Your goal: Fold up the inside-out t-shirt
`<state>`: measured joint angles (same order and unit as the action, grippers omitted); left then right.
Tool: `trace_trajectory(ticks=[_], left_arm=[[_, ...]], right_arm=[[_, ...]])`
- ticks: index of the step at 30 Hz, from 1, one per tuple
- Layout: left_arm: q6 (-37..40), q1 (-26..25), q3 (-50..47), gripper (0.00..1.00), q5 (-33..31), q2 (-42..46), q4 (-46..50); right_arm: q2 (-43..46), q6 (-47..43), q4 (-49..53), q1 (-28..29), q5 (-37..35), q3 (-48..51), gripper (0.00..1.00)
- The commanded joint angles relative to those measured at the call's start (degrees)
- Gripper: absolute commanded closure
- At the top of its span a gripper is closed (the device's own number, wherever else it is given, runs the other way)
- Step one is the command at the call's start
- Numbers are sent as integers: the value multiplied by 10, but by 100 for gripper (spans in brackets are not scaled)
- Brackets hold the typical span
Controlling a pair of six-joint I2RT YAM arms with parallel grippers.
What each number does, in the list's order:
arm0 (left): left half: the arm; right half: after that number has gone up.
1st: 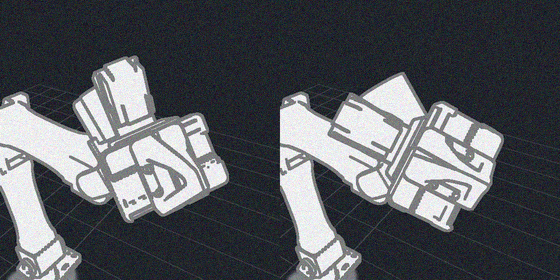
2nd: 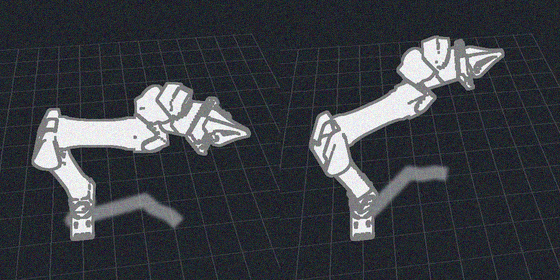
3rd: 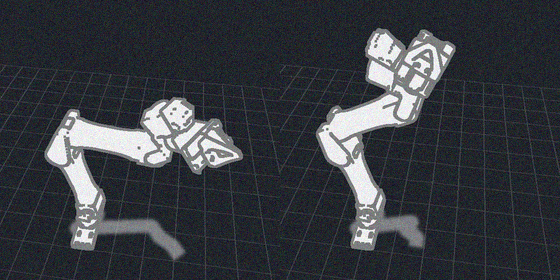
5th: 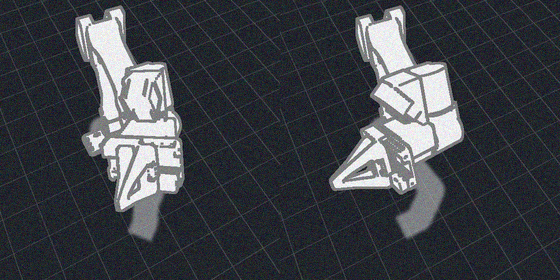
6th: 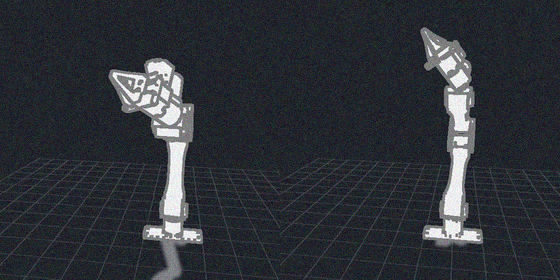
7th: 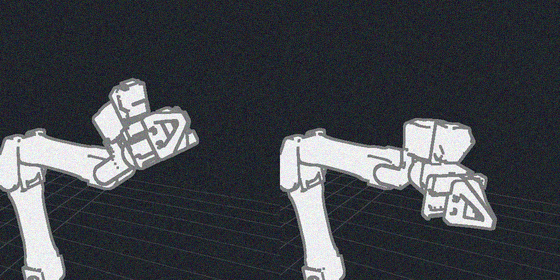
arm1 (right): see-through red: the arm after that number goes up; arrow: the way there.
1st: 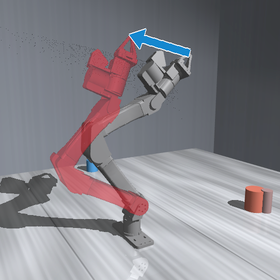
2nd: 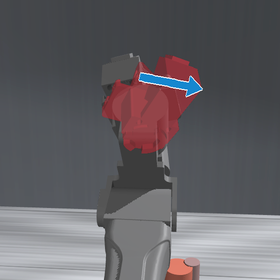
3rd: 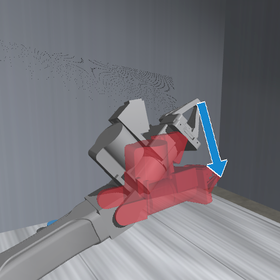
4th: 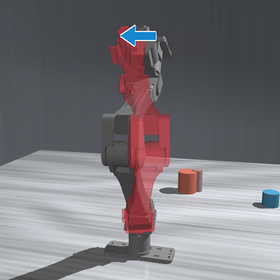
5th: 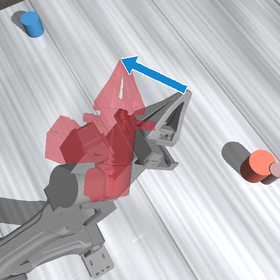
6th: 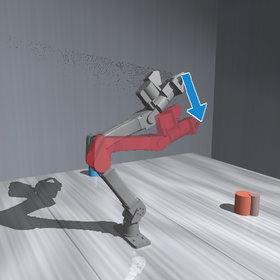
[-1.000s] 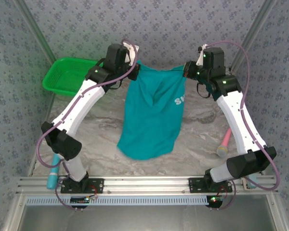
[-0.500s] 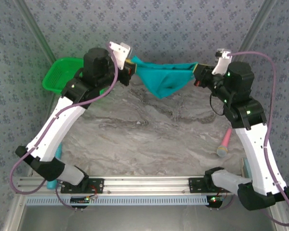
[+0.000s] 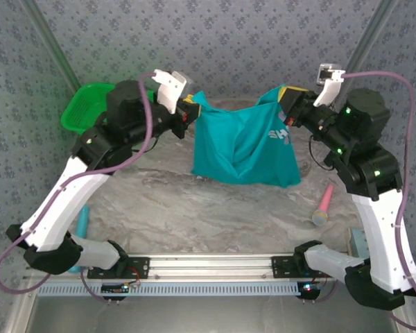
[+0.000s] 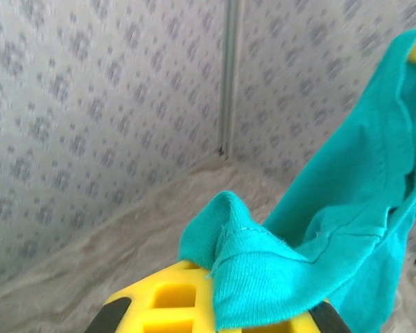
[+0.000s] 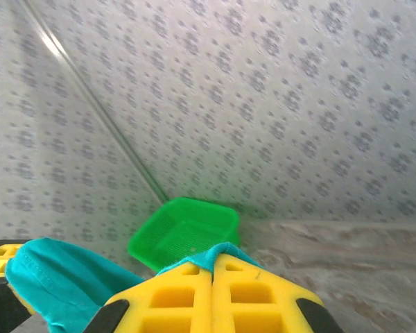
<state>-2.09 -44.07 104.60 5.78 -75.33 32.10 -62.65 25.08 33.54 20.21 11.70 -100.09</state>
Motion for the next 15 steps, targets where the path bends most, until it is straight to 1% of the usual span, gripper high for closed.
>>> trace_trajectory(ticks=[1, 4, 8, 10, 12, 15], left_arm=[[21, 0, 22, 100, -7, 5, -38], [34, 16, 38, 100, -35, -28, -32], [19, 67, 65, 100, -24, -86, -41], [23, 88, 81, 100, -28, -116, -50], [38, 105, 105, 100, -41, -149, -56], [56, 125, 163, 100, -64, -206, -53]], right_arm=[[-15, 13, -7, 3, -1, -20, 100], [-49, 3, -3, -6, -47, -15, 100], [-123, -3, -12, -28, -69, -39, 100], [-165, -23, -30, -30, -81, -60, 100], [-212, -39, -43, -33, -81, -94, 100], [-304, -58, -8, -42, -64, -210, 100]])
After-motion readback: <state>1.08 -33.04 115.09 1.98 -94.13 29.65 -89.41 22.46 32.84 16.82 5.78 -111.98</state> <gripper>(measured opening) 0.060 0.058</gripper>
